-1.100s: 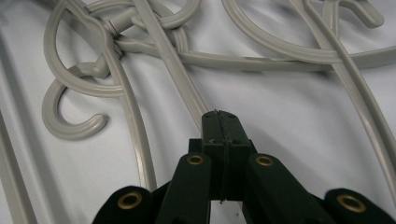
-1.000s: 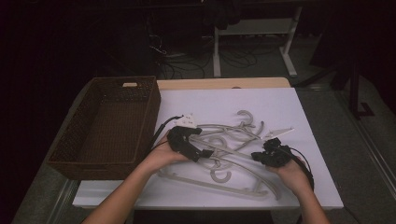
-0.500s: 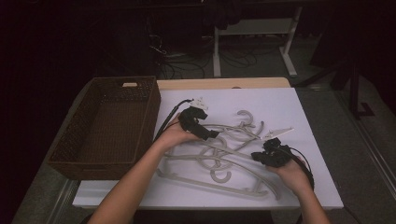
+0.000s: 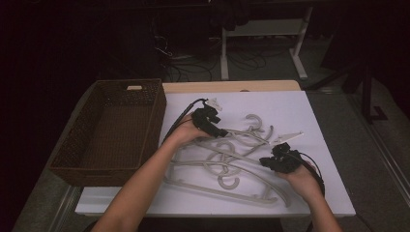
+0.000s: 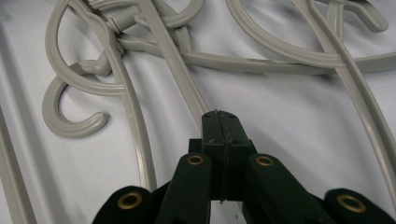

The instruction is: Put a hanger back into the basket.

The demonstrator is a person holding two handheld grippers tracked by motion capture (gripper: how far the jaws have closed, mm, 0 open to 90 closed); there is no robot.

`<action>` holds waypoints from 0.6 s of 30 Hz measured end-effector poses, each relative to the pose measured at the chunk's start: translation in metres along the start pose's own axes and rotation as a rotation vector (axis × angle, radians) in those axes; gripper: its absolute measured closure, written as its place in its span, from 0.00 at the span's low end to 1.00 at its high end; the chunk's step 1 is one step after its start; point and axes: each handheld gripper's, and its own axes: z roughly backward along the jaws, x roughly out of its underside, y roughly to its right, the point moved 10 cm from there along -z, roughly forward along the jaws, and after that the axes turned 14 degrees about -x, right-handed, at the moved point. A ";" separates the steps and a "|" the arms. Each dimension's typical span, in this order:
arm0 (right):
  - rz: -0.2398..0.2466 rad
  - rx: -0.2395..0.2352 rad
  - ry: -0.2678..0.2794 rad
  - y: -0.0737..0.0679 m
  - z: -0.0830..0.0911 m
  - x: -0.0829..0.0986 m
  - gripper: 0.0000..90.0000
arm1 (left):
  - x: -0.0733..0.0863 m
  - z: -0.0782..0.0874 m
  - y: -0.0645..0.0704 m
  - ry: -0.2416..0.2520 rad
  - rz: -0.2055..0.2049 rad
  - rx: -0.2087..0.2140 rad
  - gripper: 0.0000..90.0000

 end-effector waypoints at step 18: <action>0.012 0.004 0.003 -0.001 -0.001 -0.002 0.99 | 0.003 -0.015 0.000 -0.063 -0.148 -0.060 0.69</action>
